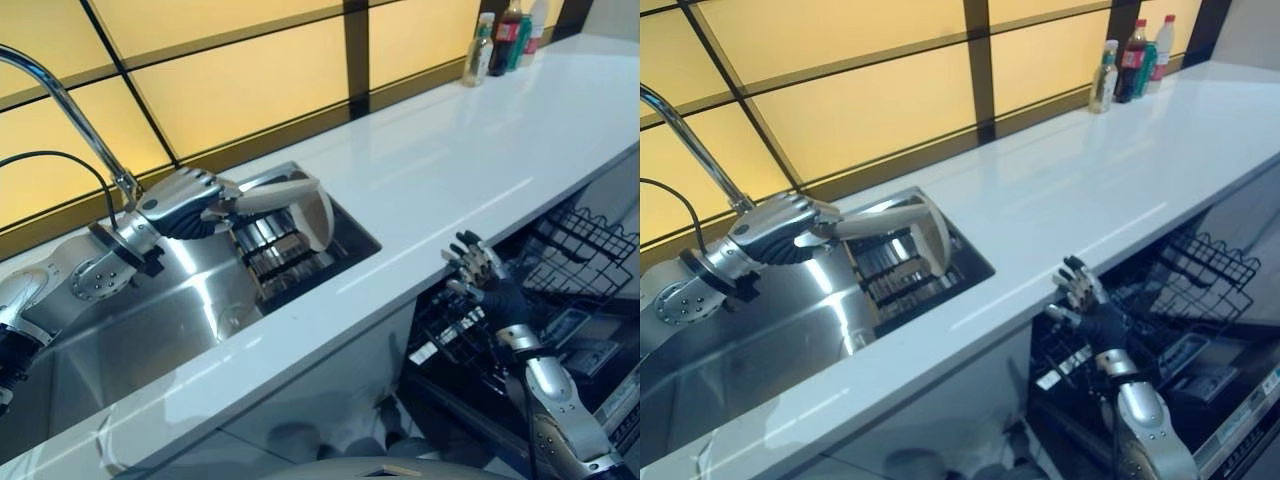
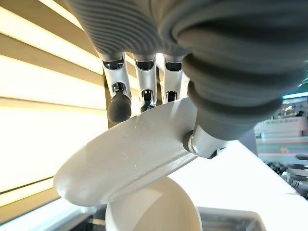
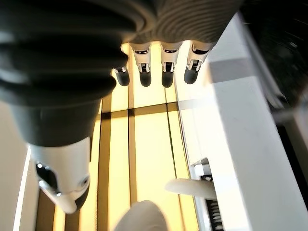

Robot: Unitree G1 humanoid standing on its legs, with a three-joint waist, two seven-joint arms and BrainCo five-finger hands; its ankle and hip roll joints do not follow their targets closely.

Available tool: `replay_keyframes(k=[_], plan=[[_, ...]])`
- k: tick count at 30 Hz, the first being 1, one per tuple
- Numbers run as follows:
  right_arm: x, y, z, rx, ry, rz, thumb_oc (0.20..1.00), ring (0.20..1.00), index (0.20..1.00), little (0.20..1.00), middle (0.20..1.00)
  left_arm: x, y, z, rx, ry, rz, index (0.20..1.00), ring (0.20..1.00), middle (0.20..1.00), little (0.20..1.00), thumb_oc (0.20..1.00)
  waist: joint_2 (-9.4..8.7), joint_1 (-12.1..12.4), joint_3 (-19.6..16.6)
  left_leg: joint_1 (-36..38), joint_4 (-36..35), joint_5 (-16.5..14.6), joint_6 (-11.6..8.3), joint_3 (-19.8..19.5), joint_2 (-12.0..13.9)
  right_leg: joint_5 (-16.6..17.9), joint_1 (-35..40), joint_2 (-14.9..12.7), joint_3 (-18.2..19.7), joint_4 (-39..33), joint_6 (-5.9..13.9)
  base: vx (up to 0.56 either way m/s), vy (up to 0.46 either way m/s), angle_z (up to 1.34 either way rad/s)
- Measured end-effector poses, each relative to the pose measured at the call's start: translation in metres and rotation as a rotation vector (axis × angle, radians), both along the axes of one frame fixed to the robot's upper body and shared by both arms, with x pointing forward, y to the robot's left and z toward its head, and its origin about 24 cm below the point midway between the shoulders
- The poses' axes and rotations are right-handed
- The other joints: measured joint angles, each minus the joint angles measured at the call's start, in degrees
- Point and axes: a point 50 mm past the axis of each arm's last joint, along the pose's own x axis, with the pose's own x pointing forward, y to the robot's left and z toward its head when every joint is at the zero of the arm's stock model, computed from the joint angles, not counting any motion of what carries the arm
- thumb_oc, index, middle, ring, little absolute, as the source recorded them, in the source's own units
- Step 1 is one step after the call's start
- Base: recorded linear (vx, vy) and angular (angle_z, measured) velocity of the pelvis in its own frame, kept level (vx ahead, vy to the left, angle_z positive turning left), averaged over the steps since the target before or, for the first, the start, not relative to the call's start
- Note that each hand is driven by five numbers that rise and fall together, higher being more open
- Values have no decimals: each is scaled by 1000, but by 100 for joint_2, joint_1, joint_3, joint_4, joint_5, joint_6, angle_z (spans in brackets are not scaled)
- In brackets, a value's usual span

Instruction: Pick up plates and place into dishwasher.

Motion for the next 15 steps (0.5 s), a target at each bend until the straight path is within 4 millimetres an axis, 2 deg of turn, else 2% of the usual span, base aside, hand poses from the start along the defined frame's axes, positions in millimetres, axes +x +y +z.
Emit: replay_keyframes(k=[5, 7, 11, 15], plan=[[21, -5, 34, -148, -149, -39, 1000, 1000, 1000, 1000, 1000, -3, -11, 10, -11, -52, -59, 200, 200, 200, 200, 200, -69, 44, -45, -6, 0, 1, 0, -22, -1, 10, 21, 5, -26, -42, -3, -34, -9, 3], [25, -6, 41, -201, -178, -51, 1000, 1000, 1000, 1000, 1000, -4, -22, 21, -10, -96, -110, 200, 200, 200, 200, 200, -77, 154, -49, -11, 1, -2, -2, -25, -3, 11, 17, 11, -26, -48, -3, -42, 1, 0], [31, -6, 51, -309, -221, -59, 1000, 1000, 1000, 1000, 1000, -9, -45, 44, 3, -180, -219, 200, 200, 200, 200, 200, -78, 192, -49, -21, 4, -3, -2, -63, -12, 9, 27, 5, -48, -54, -2, -34, 4, 4], [42, 5, 68, -412, -320, -44, 1000, 1000, 1000, 1000, 1000, -10, -66, 53, 26, -190, -310, 200, 200, 200, 200, 200, -65, 172, -55, -17, 2, -3, -2, -64, -14, 9, 30, 2, -76, -57, -1, 0, 0, 0]])
